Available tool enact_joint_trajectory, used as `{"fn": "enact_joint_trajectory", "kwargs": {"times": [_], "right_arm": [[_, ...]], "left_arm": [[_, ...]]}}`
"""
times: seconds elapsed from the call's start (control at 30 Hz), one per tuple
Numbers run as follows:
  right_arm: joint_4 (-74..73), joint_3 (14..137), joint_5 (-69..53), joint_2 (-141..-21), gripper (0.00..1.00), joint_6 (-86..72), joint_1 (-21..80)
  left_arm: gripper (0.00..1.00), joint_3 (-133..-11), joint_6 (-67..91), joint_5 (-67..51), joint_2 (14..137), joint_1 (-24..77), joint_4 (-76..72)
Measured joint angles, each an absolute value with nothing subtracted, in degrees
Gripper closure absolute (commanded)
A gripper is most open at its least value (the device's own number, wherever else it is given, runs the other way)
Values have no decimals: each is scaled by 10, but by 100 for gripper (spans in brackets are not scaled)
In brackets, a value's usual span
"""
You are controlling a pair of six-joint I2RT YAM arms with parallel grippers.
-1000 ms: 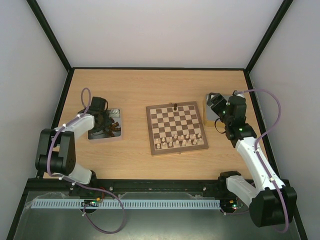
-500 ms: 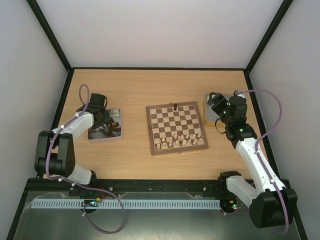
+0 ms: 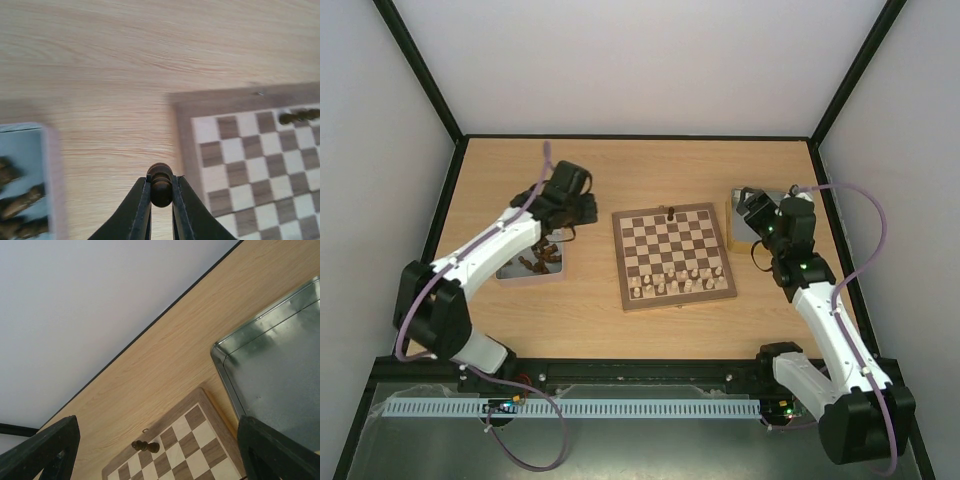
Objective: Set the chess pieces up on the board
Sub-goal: Pick up the chess piece from the storage box, then place the chess piece on the chessboard.
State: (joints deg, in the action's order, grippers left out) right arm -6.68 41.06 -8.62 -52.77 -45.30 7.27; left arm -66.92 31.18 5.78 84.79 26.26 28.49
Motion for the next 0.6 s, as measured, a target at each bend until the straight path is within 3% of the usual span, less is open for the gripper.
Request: {"fn": "enact_joint_trajectory", "kwargs": {"times": [0.6], "right_arm": [[-68, 391, -86, -504, 15, -455, 73]], "left_arm": [[87, -860, 288, 60, 1120, 382, 326]]}}
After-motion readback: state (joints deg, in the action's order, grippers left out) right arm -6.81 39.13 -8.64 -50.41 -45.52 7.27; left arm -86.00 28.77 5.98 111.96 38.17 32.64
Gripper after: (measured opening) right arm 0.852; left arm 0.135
